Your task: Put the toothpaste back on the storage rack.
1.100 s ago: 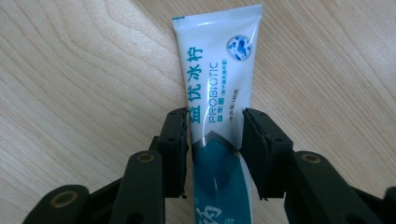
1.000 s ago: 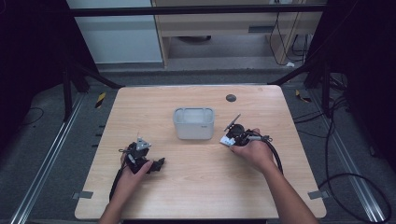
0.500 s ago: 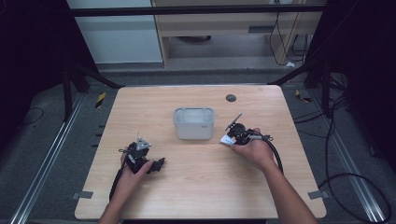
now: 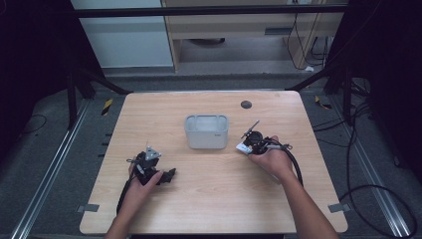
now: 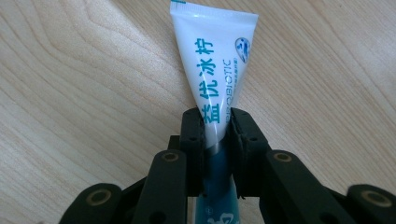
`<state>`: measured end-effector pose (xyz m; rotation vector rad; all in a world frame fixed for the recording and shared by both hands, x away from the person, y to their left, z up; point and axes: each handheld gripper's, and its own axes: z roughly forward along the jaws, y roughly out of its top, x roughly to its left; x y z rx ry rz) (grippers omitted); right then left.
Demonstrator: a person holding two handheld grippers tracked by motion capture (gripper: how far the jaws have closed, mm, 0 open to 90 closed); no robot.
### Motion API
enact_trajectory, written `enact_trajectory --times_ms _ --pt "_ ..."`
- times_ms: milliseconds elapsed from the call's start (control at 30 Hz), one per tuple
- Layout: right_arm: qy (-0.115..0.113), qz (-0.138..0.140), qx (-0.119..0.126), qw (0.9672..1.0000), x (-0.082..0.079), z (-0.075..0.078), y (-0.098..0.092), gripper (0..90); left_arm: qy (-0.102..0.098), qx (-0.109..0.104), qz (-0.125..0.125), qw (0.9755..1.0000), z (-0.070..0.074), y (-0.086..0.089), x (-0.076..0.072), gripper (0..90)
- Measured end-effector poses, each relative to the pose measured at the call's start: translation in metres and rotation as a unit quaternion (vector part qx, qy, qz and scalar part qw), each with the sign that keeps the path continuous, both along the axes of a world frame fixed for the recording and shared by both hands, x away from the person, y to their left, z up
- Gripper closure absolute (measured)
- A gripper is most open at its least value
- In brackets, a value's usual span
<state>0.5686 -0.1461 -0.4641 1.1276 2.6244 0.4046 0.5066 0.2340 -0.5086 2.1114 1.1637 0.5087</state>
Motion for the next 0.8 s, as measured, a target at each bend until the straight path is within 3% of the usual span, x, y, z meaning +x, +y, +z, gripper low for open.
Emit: enact_trajectory --times_ms 267,367,800 --pt "-0.011 -0.015 0.021 0.9996 -0.005 0.002 -0.006 78.3 0.000 0.000 0.000 1.0000 0.000 0.000 0.000 0.0" --pt "-0.022 -0.023 0.043 0.9986 -0.009 0.010 -0.011 78.7 0.000 0.000 0.000 1.0000 0.000 0.000 0.000 0.0" --pt "-0.055 -0.033 0.083 0.9945 -0.018 0.035 -0.024 79.2 0.000 0.000 0.000 1.0000 0.000 0.000 0.000 0.0"
